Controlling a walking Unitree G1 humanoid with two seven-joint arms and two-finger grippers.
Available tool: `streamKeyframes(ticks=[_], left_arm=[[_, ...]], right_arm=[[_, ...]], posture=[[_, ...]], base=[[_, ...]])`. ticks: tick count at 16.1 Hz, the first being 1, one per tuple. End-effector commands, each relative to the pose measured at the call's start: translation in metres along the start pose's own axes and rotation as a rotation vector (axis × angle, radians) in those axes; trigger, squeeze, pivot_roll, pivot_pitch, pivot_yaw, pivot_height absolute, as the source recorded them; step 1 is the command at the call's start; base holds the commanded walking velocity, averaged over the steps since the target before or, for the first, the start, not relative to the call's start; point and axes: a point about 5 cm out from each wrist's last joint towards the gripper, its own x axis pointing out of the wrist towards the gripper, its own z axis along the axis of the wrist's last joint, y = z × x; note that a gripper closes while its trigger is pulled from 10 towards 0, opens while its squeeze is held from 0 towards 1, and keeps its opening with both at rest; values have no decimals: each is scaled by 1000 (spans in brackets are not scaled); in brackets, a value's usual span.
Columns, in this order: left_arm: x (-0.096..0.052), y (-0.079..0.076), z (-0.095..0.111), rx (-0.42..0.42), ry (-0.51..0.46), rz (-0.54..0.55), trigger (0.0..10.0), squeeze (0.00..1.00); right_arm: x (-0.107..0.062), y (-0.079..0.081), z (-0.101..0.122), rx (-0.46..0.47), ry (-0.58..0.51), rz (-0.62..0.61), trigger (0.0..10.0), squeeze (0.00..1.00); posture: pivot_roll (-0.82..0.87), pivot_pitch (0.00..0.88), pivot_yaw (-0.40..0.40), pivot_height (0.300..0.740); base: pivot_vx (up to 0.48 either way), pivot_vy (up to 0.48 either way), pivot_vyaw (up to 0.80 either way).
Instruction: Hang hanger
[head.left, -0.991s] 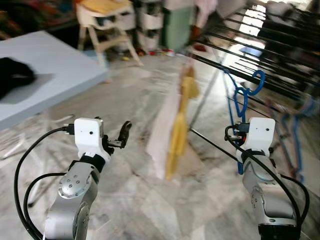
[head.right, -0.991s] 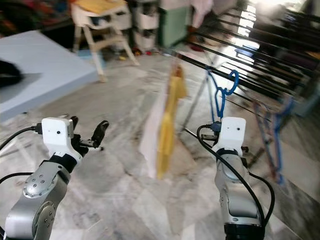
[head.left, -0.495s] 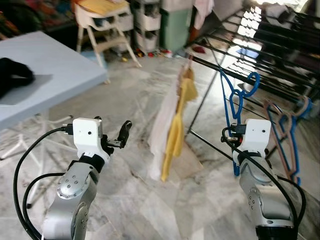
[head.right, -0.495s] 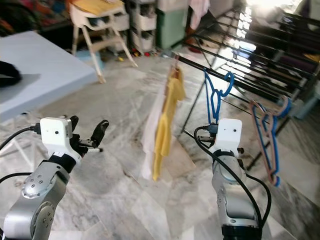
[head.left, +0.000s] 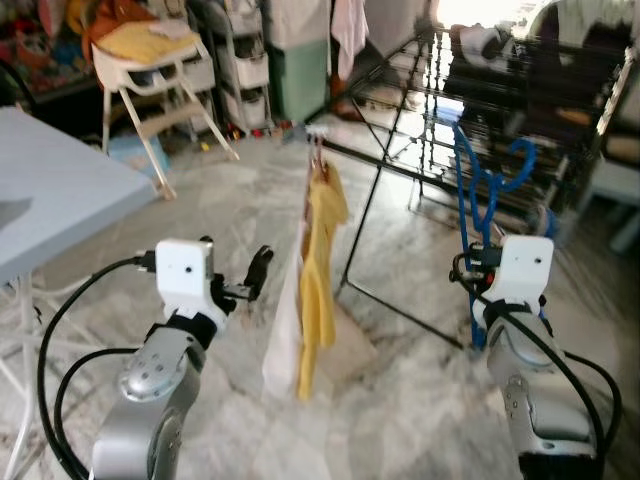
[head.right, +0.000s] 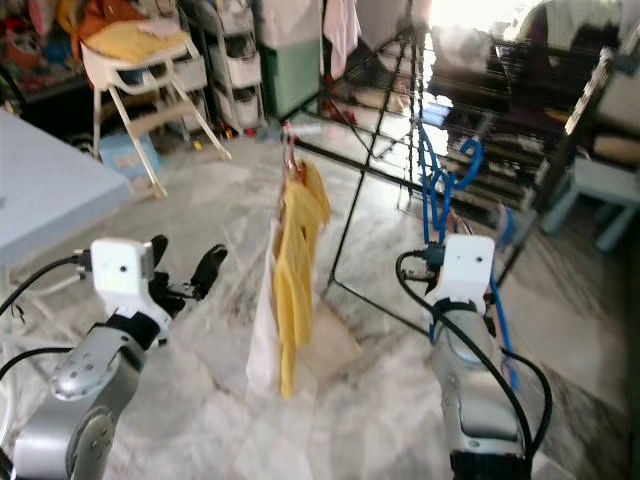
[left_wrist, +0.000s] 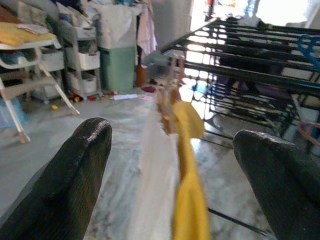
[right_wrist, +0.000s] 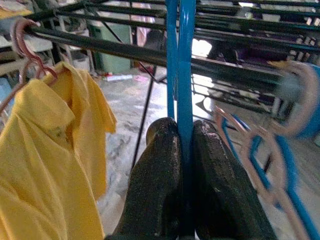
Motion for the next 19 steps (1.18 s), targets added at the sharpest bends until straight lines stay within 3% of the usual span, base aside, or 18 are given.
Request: streamKeyframes(ticks=[1,9,13,19], left_arm=[[0,3,-1,7,6,8,10000,0],[-1,3,-6,3,29,14,10000,0],[-1,6,-8,-2,45,29,10000,0],[0,5,-9,-4,49,31,10000,0]], right_arm=[[-1,3,-9,1,50,12,10000,0],[-14,18,-21,-42,86,100,10000,0],[-18,23,-21,-9,79,123,10000,0],[-15,22,-14,9,51,130,10000,0]], posture=[[-15,40,-9,740],[-16,40,-5,740],[-16,41,-3,740],[-16,42,-3,740]], base=[[300,0,0],[36,0,0],[0,0,0],[0,376,-593]])
